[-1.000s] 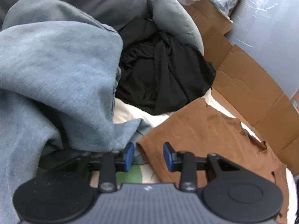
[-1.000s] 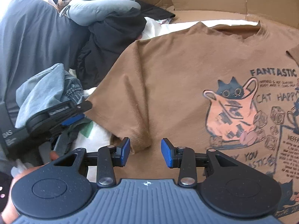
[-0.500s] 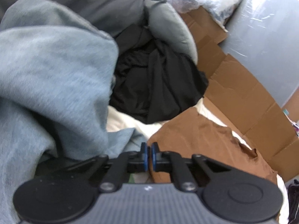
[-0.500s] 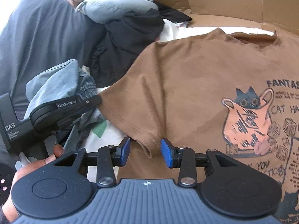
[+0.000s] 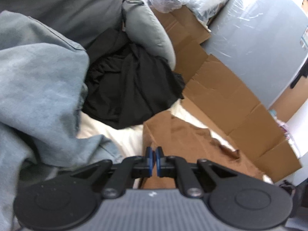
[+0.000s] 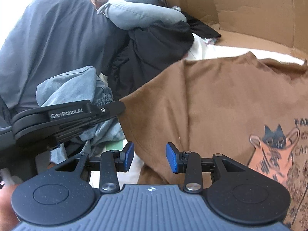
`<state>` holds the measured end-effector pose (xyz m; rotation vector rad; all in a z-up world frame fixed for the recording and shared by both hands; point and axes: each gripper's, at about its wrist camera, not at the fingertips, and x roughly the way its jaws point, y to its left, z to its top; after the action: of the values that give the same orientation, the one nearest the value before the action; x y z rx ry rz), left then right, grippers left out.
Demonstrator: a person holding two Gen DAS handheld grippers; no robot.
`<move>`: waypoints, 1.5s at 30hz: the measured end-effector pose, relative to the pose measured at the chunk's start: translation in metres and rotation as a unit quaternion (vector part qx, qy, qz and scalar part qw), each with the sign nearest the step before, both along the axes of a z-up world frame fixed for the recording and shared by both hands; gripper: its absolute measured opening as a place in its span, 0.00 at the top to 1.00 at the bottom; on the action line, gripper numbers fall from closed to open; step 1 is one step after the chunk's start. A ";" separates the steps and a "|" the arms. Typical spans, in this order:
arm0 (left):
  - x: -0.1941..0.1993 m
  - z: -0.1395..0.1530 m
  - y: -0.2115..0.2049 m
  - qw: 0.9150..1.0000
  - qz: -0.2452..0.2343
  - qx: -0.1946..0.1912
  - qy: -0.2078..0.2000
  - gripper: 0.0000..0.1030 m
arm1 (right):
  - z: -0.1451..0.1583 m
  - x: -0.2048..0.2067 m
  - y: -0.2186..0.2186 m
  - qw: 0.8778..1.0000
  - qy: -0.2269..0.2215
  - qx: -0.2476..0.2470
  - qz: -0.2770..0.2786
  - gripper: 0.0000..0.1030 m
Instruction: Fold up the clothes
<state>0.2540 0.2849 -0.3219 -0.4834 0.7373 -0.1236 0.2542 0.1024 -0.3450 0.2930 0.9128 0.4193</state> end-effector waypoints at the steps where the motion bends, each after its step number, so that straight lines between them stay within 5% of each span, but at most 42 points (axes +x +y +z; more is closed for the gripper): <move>1: 0.001 0.003 -0.003 1.000 -0.004 -0.002 0.001 0.96 | 0.001 0.002 0.000 1.000 -0.004 -0.001 0.003 0.58; 14: 0.013 0.019 -0.037 0.996 -0.062 -0.057 0.001 0.96 | 0.010 0.022 -0.002 0.998 -0.048 -0.020 0.021 0.59; 21: 0.022 0.017 -0.041 0.996 -0.067 -0.063 0.009 0.96 | 0.005 0.031 -0.008 0.998 -0.055 -0.019 0.019 0.96; 25: 0.026 0.017 -0.042 0.996 -0.072 -0.057 0.013 0.93 | 0.006 0.034 -0.013 0.998 -0.057 -0.021 0.017 0.98; 32: 0.043 0.018 -0.036 0.998 -0.058 -0.026 0.019 0.63 | 0.006 0.042 -0.030 0.998 -0.054 -0.031 0.002 0.99; 45: 0.110 0.006 -0.036 0.993 -0.084 0.064 0.051 0.57 | 0.002 0.055 -0.067 0.997 -0.040 -0.045 -0.042 0.99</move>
<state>0.3645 0.2486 -0.3159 -0.3068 0.8798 -0.2092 0.3096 0.0358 -0.3433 0.2294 0.8364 0.3098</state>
